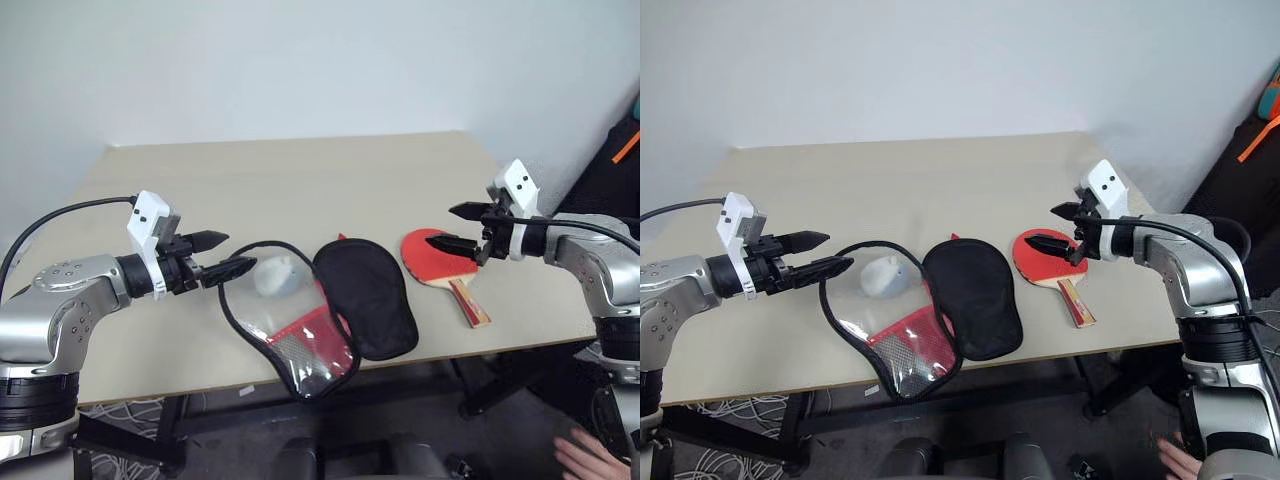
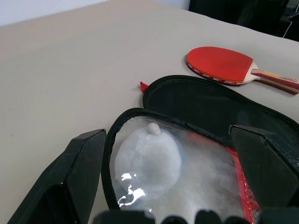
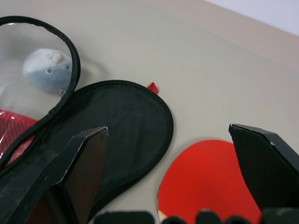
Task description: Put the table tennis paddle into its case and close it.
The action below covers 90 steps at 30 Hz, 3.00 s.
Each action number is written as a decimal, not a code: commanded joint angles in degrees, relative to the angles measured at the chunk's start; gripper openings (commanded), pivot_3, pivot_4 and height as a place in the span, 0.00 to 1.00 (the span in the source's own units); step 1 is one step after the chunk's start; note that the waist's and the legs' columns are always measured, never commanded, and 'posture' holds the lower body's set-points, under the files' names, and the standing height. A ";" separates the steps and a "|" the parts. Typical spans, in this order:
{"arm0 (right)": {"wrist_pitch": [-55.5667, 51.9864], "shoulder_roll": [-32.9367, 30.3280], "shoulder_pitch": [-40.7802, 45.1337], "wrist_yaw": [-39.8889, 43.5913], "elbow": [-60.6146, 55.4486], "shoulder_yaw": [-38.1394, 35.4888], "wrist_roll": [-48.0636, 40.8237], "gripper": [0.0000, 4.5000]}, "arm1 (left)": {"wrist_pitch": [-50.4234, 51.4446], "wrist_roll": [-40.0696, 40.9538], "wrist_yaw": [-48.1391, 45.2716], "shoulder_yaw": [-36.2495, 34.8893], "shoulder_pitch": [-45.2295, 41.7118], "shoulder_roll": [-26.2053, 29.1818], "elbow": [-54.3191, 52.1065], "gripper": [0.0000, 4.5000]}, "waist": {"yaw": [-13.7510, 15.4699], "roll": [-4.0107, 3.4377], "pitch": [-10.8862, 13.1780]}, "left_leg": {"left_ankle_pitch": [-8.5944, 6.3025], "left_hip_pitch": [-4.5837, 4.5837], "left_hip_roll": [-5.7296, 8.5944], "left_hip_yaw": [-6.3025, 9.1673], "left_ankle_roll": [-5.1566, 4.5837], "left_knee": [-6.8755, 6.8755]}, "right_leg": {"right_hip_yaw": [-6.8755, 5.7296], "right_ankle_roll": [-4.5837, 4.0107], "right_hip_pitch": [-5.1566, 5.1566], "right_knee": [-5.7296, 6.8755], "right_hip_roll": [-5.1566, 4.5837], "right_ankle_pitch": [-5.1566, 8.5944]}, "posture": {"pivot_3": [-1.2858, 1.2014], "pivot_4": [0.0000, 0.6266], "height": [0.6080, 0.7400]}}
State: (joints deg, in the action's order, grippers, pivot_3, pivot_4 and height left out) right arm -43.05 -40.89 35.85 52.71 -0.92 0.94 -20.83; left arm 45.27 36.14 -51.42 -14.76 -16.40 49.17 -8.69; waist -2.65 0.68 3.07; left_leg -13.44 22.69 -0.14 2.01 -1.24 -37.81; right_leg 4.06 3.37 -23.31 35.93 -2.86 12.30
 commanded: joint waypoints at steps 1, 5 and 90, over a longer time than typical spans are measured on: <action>0.80 -0.35 1.52 0.25 -1.92 -1.23 -0.90 1.00 | -1.45 -0.30 -0.19 -0.41 -1.89 0.57 -0.53 1.00 | 0.00 0.00 0.00 | 0.00 0.00 0.00 0.00 0.00 -0.01 | -0.01 0.00 0.01 0.00 0.00 0.00 | 0.52 0.00 1.00; 0.77 -0.95 2.22 -0.03 -0.94 -1.44 -0.32 1.00 | -2.87 -1.13 -0.47 0.61 -2.63 -0.33 1.32 1.00 | -0.02 0.00 0.00 | 0.00 -0.01 0.00 0.00 0.00 -0.01 | 0.00 -0.01 0.00 0.00 -0.01 0.01 | 0.52 0.00 1.00; -37.68 29.42 -5.84 -38.47 -20.17 -6.41 -3.15 0.25 | -1.78 -2.84 -5.54 3.73 -4.85 1.71 3.17 1.00 | -0.34 0.00 -0.01 | 0.01 -0.01 -0.06 -0.02 -0.01 0.06 | 0.07 0.02 -0.11 0.15 0.07 -0.05 | 0.52 0.00 1.00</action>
State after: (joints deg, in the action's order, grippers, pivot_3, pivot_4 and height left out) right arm -78.79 -12.14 29.45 15.53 -15.93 -5.10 -22.72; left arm 43.89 33.24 -56.71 -10.30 -19.93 49.98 -4.92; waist -3.00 0.68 3.06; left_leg -13.43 22.68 -0.19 2.00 -1.24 -37.76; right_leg 4.12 3.40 -23.42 36.07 -2.79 12.26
